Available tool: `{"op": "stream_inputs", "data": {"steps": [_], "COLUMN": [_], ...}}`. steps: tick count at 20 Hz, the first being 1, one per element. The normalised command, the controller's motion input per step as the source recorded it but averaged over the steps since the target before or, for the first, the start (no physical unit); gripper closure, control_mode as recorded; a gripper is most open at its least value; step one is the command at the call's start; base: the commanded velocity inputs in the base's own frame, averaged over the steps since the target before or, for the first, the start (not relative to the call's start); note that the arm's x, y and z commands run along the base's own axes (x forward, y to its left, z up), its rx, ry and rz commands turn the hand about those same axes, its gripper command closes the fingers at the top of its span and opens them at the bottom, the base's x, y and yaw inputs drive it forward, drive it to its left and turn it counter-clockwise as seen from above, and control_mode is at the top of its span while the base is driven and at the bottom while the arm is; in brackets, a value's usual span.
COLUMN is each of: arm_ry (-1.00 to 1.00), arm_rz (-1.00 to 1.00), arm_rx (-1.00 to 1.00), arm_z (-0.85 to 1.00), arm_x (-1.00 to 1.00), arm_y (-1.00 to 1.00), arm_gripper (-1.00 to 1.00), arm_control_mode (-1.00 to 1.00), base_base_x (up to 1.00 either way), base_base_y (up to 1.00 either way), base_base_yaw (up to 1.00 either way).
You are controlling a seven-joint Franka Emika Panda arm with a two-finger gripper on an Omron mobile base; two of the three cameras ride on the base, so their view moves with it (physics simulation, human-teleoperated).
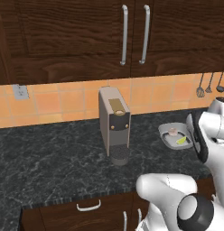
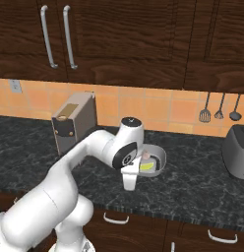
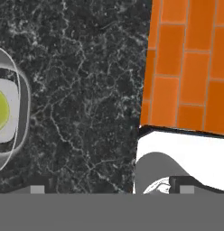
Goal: Take the meat container that has the shrimp and place it on the second highest rack of the freezer. Then take the vegetable container that has the lemon wedge and garlic and place it on the highest rack of the freezer.
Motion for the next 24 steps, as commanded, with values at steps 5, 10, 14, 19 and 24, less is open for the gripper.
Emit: {"op": "stream_inputs", "data": {"steps": [5,10,14,19,24], "arm_ry": [0.02,0.03,0.06,0.08,0.11], "arm_rz": [0.06,0.04,0.0,0.0,0.0], "arm_rx": [0.0,0.0,0.02,0.06,0.09], "arm_z": [-0.45,-0.32,-0.28,-0.29,-0.35], "arm_x": [0.67,0.72,0.64,0.5,0.12], "arm_y": [-0.23,-0.22,-0.08,-0.1,-0.08], "arm_gripper": [-1.0,-1.0,-1.0,-1.0,-1.0], "arm_control_mode": [-1.0,-1.0,-1.0,-1.0,-1.0], "base_base_x": [0.0,0.0,0.0,0.0,0.0], "base_base_y": [0.0,0.0,0.0,0.0,0.0], "base_base_yaw": [0.0,0.0,0.0,0.0,0.0]}}
